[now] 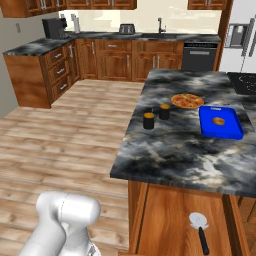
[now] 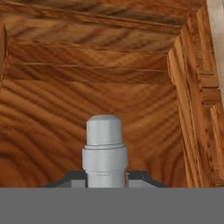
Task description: Take the pizza cutter from the drawer on the right and place it on the dining counter for cutting.
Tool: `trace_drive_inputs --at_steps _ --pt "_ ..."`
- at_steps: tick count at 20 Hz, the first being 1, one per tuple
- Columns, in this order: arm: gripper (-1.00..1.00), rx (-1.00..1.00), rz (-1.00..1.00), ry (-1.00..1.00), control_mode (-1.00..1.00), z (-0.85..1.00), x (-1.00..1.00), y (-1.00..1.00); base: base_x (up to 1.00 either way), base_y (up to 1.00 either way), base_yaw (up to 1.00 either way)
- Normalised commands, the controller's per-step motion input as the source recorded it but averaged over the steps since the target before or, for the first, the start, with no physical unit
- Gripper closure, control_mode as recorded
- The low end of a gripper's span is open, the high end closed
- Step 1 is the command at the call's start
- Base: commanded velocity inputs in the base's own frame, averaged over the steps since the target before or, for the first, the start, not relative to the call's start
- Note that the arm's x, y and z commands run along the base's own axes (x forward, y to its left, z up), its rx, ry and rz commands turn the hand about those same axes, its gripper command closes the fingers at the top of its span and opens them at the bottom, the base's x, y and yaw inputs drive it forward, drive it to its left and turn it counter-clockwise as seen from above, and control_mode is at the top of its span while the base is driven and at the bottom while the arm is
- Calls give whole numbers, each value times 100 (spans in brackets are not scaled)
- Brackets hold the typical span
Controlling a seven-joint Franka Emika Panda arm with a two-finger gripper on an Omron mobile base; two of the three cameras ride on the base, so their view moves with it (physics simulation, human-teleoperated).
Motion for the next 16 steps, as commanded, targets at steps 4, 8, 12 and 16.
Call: trace_drive_inputs --at_steps 4,8,12,16 --pt "100 0 0 0 -100 -5 -40 -6 0 0 0" --pt "100 0 0 0 -100 -8 -37 -8 0 0 0" --pt "100 0 0 0 -100 -1 -32 -7 0 0 0" --pt "100 0 0 0 -100 0 -11 0 0 0 0"
